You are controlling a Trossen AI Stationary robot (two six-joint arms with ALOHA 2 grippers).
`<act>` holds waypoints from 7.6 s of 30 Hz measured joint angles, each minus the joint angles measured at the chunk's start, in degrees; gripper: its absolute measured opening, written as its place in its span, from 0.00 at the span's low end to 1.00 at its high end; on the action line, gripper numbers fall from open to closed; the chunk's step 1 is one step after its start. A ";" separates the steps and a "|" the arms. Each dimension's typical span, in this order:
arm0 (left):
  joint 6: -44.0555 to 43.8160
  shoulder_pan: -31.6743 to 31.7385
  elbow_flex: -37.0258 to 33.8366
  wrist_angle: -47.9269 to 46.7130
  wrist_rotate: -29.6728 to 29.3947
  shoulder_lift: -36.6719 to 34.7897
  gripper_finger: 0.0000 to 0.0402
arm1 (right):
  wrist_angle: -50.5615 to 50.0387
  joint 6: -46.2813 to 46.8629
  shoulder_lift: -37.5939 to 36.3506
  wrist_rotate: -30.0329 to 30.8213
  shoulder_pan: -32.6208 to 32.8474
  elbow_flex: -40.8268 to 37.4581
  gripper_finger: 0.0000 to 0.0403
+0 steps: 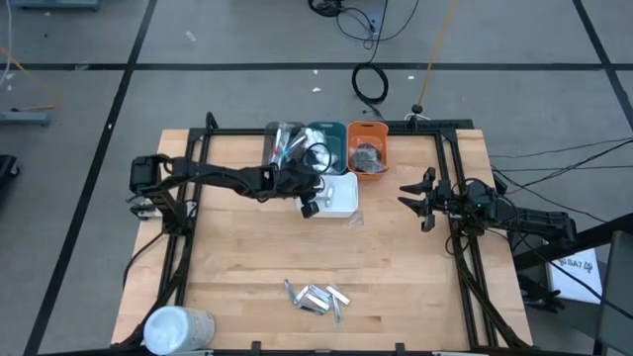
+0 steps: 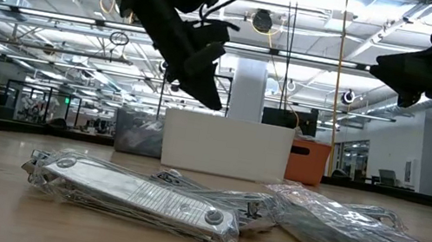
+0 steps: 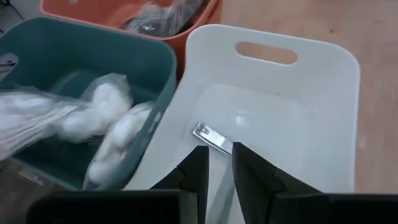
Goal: Pick & Place Travel size toiletries
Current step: Put the silver nail cutter into the white bin
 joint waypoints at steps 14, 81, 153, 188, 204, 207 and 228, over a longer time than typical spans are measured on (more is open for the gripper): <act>-0.53 -20.63 13.35 -25.19 0.86 -1.73 0.18 | 0.02 0.00 0.02 0.00 0.02 0.00 0.35; 9.40 -35.22 13.33 -26.18 13.03 17.26 0.43 | 0.00 0.00 0.39 -0.02 0.02 0.00 0.35; 21.50 -4.99 13.00 -13.02 1.58 0.22 0.11 | 0.01 0.00 0.39 0.00 0.00 0.00 0.35; 6.23 -1.86 13.08 -11.51 1.07 7.00 0.67 | -0.01 0.00 0.37 0.00 0.02 0.00 0.35; 3.47 -23.93 28.32 -34.93 -3.20 3.37 0.83 | 0.04 0.00 0.83 0.00 0.02 0.00 0.35; -4.63 -28.69 28.20 -37.82 -3.11 3.70 0.83 | 0.01 0.00 0.83 0.00 0.00 0.00 0.35; -22.22 -41.05 26.94 -30.27 1.36 25.15 0.83 | -0.03 0.00 0.87 0.00 0.02 0.00 0.35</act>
